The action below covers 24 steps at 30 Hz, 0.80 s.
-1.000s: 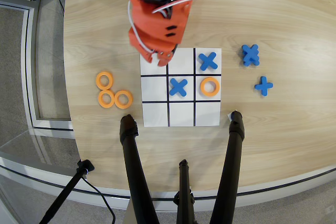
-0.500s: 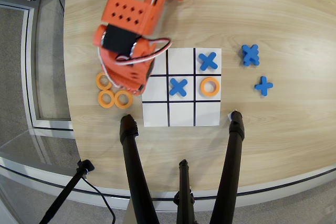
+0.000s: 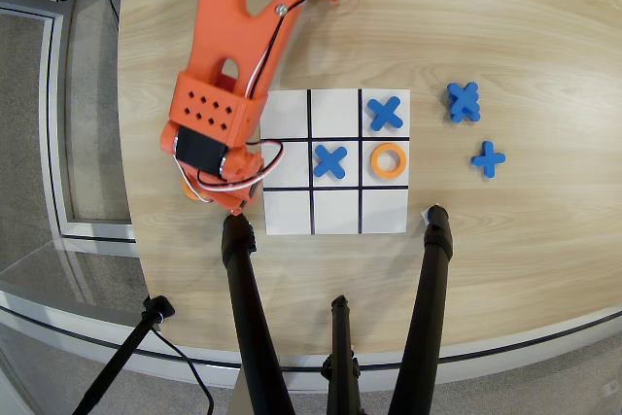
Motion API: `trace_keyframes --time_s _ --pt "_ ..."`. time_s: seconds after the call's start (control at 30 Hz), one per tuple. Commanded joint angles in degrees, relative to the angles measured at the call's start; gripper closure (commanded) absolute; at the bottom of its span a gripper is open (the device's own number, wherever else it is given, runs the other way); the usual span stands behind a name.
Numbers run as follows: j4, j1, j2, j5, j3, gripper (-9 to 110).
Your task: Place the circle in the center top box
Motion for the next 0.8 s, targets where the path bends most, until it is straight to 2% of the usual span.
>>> trace_keyframes --time_s 0.0,0.77 --pt "-1.49 0.26 -1.85 0.26 -3.16 89" --pt "-4.04 0.26 -13.71 0.35 -9.93 88"
